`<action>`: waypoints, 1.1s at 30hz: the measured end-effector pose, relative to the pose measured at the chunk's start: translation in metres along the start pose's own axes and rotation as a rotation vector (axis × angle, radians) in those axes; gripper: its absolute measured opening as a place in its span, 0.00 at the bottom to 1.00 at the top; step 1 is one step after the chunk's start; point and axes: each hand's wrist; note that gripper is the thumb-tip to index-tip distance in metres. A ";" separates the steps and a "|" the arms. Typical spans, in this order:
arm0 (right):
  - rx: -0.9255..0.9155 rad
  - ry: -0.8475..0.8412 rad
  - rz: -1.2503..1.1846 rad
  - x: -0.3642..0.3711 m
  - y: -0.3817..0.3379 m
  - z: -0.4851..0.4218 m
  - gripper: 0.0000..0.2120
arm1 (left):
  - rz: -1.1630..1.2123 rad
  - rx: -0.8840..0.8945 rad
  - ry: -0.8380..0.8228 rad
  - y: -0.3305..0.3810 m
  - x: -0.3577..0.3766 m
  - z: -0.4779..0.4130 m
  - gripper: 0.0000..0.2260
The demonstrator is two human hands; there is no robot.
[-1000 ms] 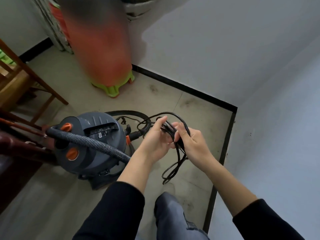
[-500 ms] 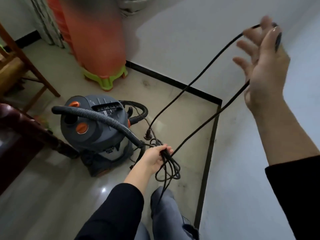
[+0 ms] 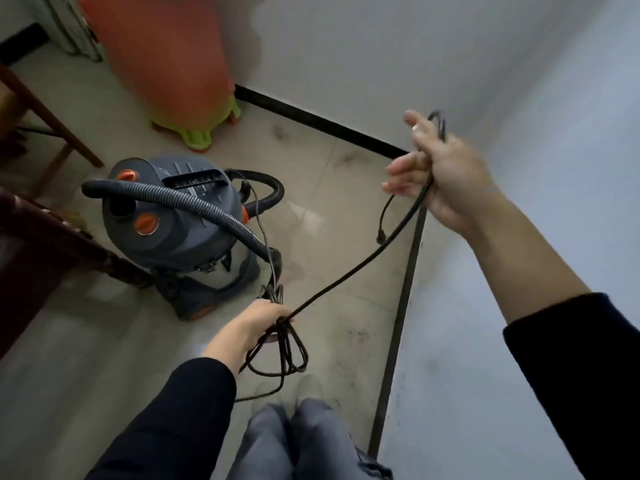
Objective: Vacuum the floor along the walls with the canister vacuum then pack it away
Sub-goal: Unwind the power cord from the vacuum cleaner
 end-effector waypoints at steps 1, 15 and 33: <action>0.117 -0.059 -0.066 0.004 0.016 0.002 0.19 | 0.027 0.008 0.002 -0.001 -0.002 0.001 0.05; 0.089 -0.163 -0.558 0.045 0.036 0.004 0.23 | -0.262 -0.083 -0.062 -0.035 -0.059 0.048 0.08; 0.157 -0.263 -0.179 0.163 0.073 0.001 0.31 | -0.402 0.175 0.495 -0.146 -0.175 0.130 0.15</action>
Point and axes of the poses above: each hand's wrist, its own z-axis away from the middle knuckle, its own x-axis out of the palm, y = z × x, and after that the axes turned 4 degrees about z, right-handed
